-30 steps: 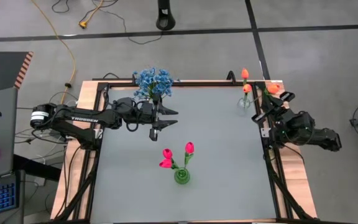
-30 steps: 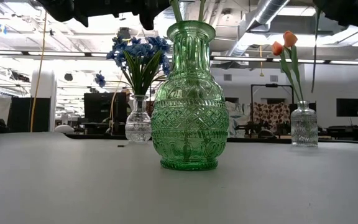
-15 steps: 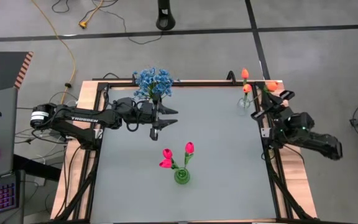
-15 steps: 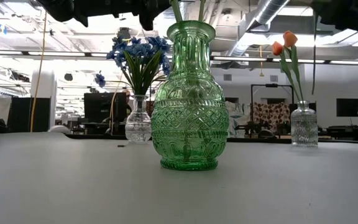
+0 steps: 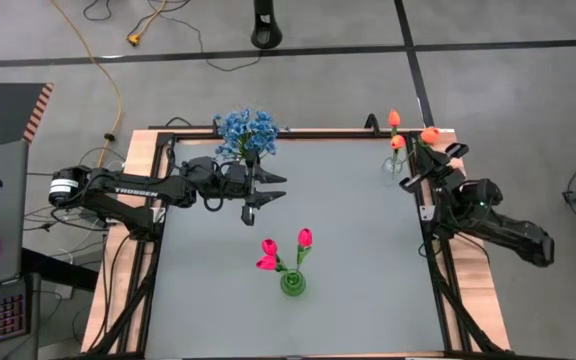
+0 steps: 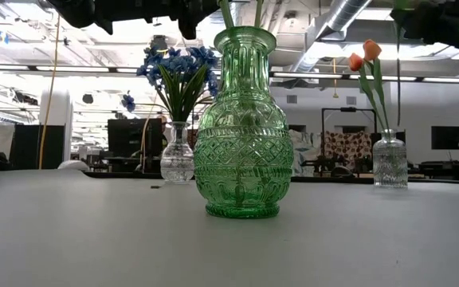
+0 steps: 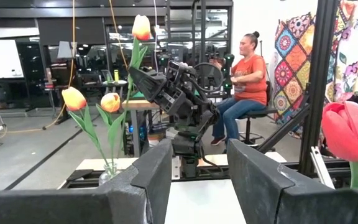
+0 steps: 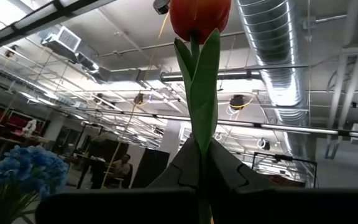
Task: Sort flowers into vase by color
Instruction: Put the orange tulip into the top right transparent vase
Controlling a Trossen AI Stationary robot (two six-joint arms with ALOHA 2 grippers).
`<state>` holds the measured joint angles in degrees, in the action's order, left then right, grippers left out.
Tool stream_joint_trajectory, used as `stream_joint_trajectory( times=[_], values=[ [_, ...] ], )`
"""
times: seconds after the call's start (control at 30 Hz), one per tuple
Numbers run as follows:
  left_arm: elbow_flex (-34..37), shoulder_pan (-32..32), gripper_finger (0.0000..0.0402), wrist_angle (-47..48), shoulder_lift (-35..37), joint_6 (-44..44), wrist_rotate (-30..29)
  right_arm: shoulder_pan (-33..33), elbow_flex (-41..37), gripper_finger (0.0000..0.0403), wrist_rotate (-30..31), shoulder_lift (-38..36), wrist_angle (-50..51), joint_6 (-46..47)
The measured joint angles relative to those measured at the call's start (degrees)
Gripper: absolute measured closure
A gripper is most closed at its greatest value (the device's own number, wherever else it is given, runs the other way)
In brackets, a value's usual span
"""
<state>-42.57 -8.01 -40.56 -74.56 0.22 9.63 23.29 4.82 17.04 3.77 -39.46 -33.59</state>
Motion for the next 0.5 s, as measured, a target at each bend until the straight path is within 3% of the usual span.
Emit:
stream_joint_trajectory(
  times=[0.5],
  values=[
    [0.0, 0.0, 0.0258, 0.0, 0.0, -0.1, 0.0, 4.2, 0.0, 0.0367, -5.3, 0.5, 0.1, 3.2]
  ],
)
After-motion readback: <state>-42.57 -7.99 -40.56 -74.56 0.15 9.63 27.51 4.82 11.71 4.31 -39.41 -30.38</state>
